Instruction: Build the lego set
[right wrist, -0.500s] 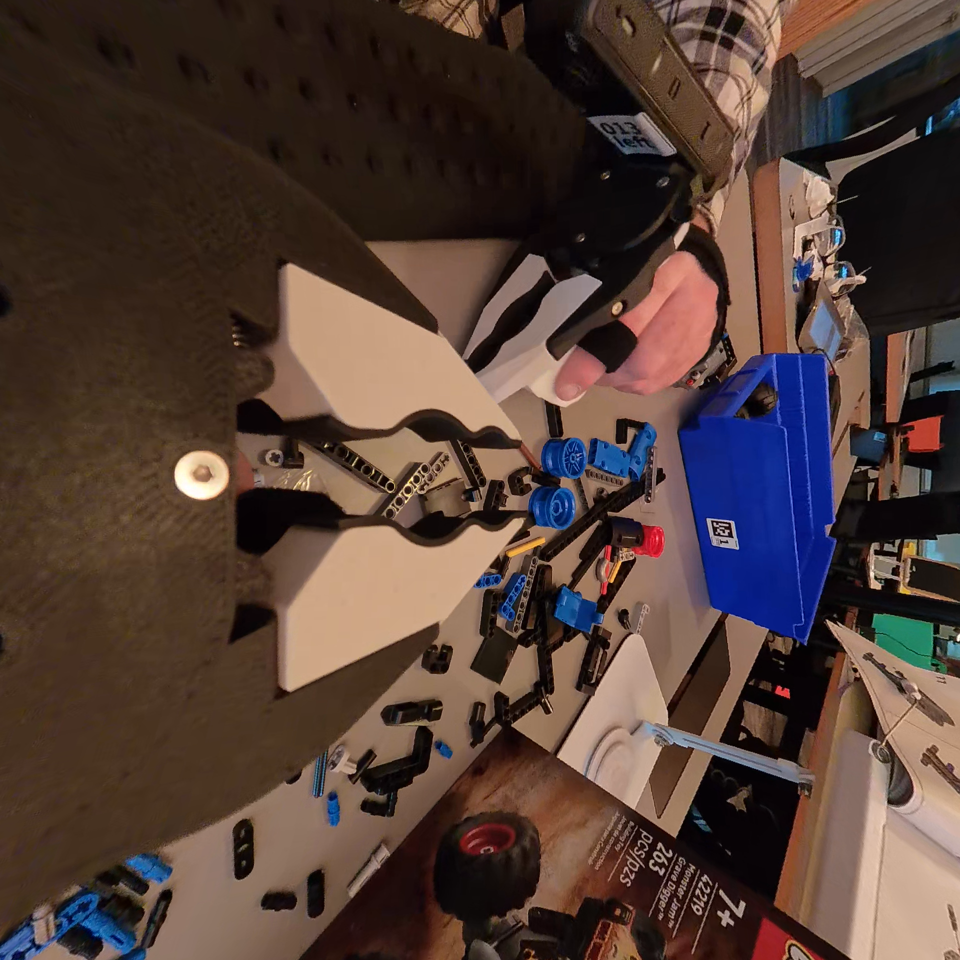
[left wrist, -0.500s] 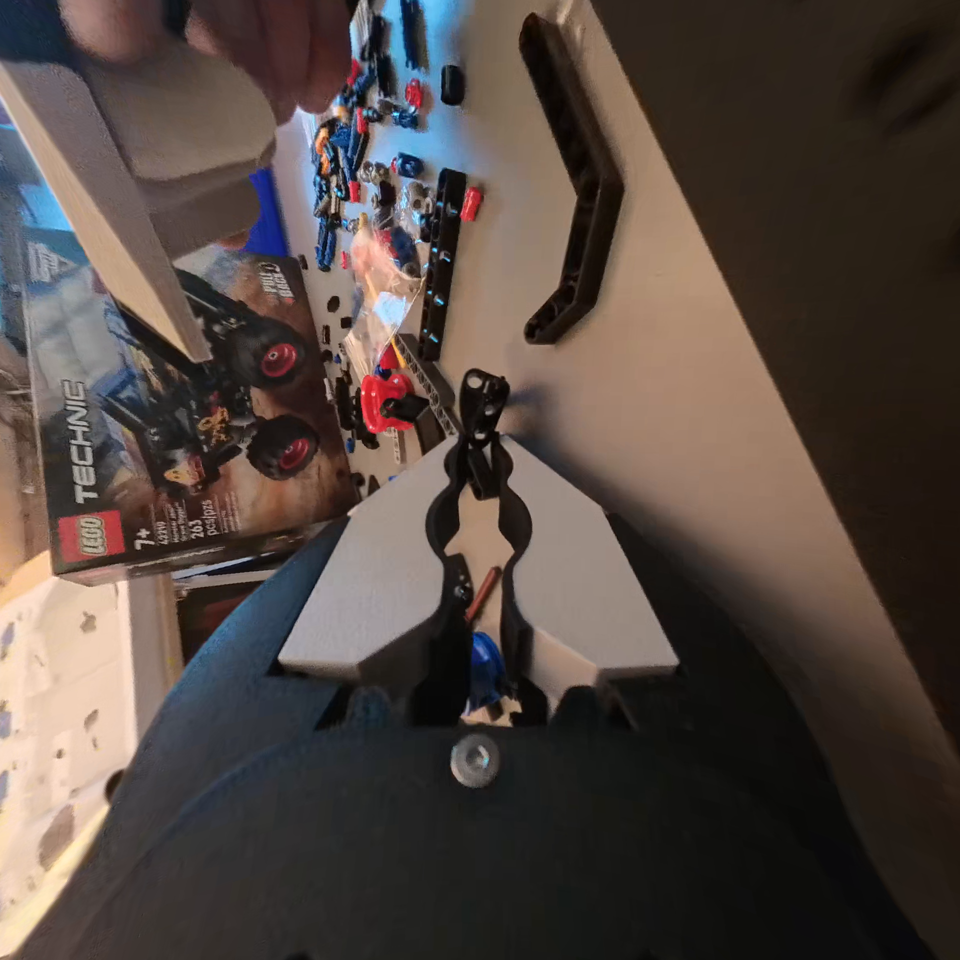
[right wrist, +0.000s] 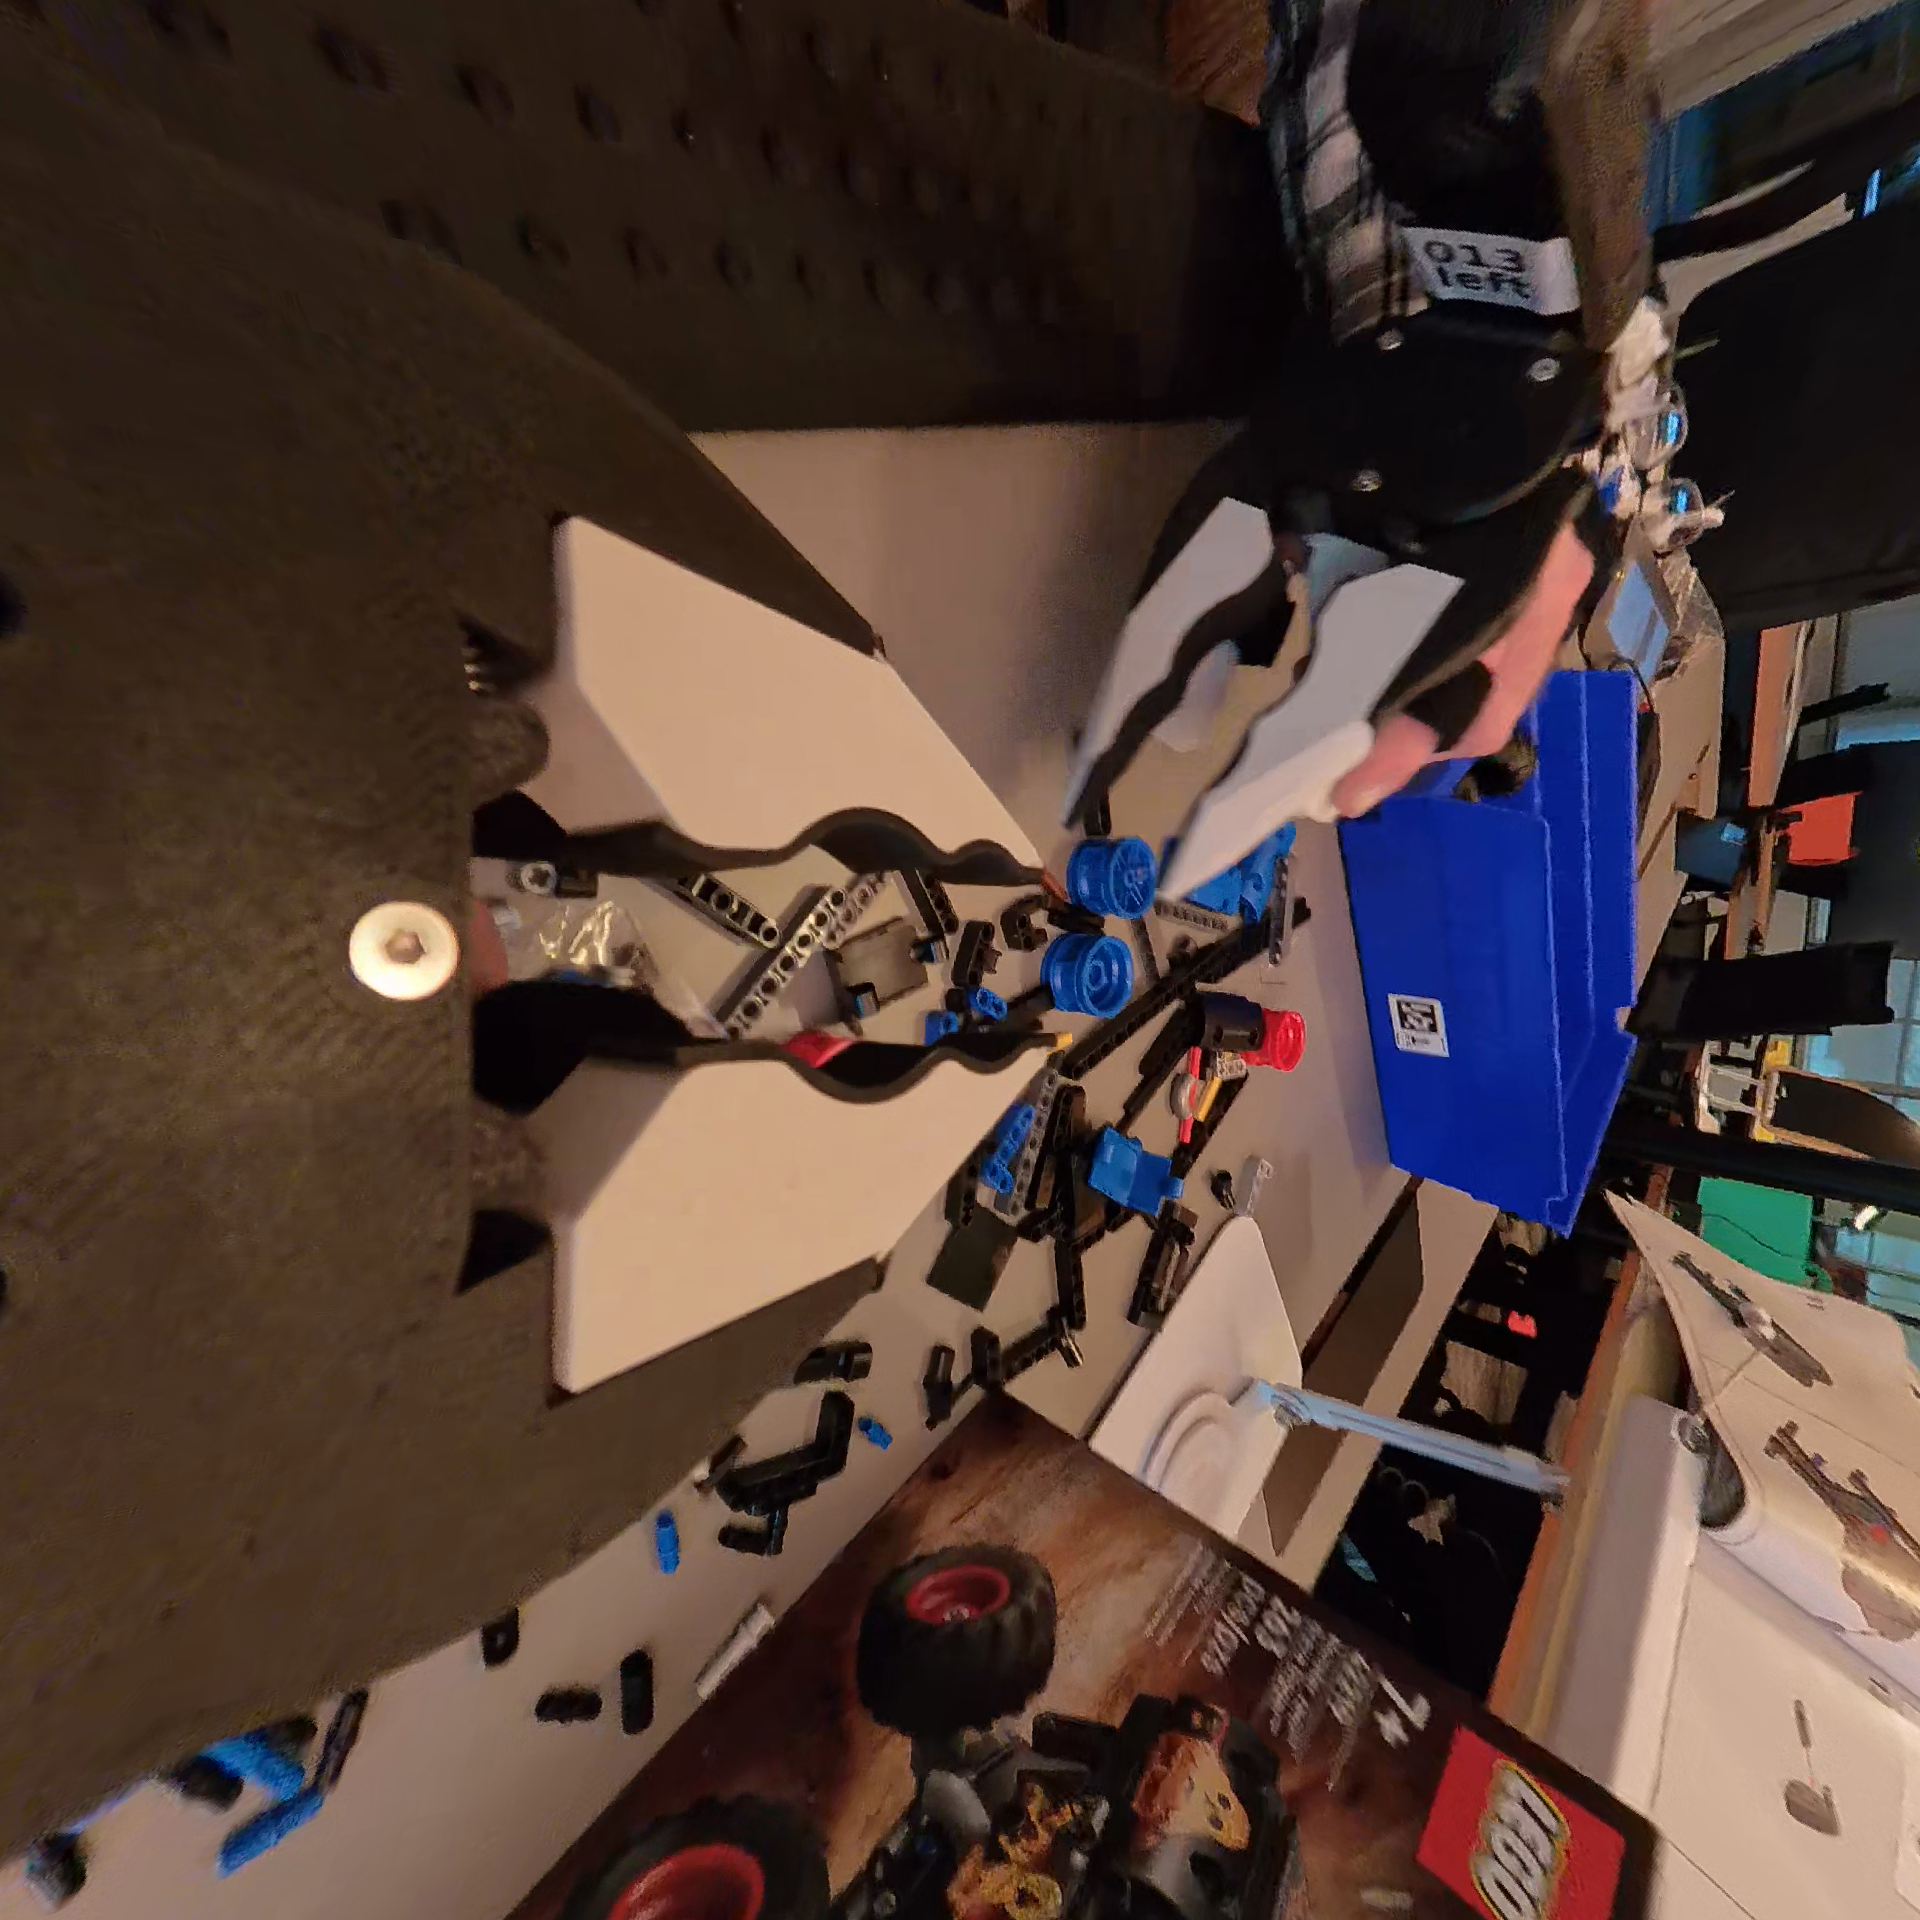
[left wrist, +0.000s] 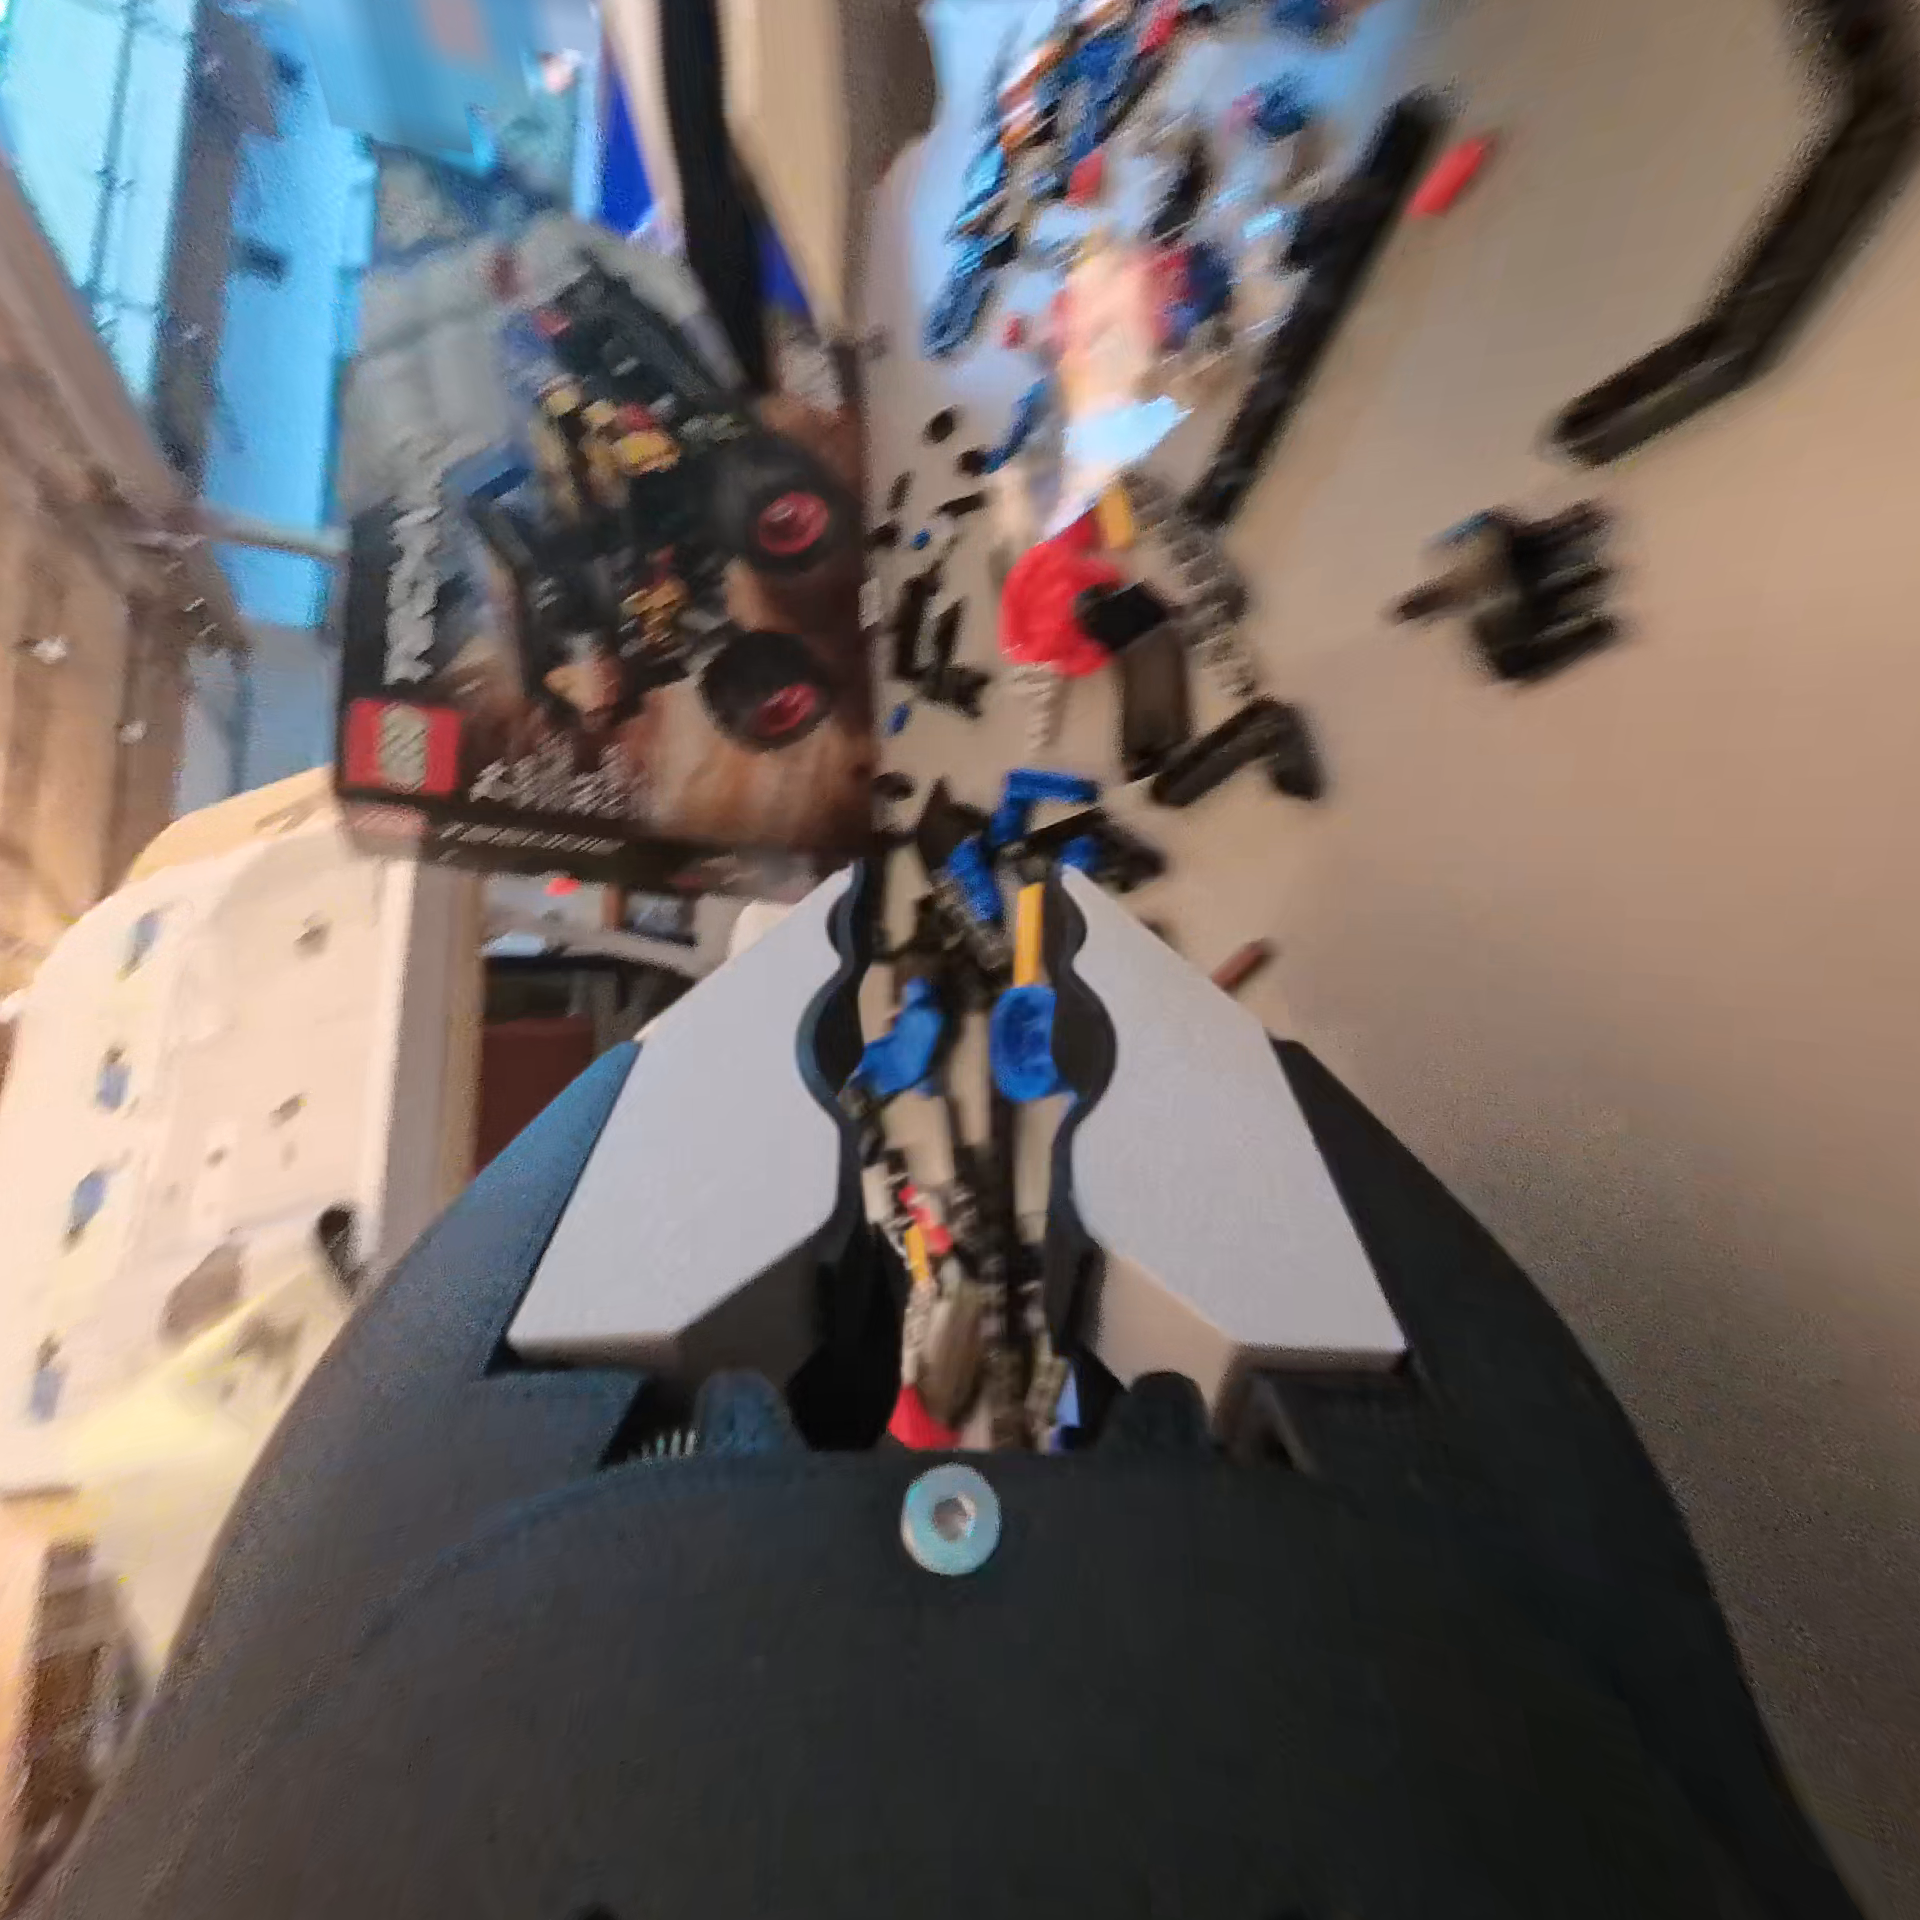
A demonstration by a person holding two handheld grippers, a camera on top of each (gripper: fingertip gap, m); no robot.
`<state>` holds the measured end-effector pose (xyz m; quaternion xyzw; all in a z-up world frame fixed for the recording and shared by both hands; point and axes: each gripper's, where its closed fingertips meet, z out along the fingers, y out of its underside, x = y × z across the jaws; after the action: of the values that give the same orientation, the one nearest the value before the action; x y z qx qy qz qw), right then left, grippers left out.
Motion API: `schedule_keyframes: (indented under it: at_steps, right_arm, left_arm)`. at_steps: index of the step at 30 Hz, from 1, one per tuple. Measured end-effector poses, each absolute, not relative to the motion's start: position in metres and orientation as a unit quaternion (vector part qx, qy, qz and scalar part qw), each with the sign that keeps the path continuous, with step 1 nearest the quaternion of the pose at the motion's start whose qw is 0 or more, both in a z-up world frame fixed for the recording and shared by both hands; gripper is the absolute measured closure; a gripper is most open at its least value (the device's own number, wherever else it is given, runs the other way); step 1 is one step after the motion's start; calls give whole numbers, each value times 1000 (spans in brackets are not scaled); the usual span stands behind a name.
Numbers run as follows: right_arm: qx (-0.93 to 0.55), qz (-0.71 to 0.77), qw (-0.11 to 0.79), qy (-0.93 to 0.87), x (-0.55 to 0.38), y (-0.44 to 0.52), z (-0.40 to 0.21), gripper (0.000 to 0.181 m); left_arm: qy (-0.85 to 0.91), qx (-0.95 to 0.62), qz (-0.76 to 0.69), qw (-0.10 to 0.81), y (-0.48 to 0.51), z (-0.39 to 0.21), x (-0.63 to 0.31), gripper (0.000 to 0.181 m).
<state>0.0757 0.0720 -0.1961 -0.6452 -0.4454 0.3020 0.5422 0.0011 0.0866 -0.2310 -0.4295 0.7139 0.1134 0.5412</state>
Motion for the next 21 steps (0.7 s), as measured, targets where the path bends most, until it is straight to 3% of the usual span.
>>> schedule_keyframes:
  at_steps: [6, 13, 16, 21]
  right_arm:
    - [-608, 155, 620, -470, 70, 111, -119, 141]
    - [-604, -7, 631, -487, 47, 266, -5, 120]
    - [-665, -7, 587, -461, 46, 359, -3, 112]
    - [-765, -9, 475, -436, 63, 438, -56, 115]
  left_arm:
    - [596, -496, 189, 603, 184, -151, -34, 151]
    - [452, -593, 180, 641, 309, -84, -80, 151]
    - [404, -639, 164, 634, 345, -85, -102, 150]
    - [378, -662, 112, 637, 355, -91, -109, 151]
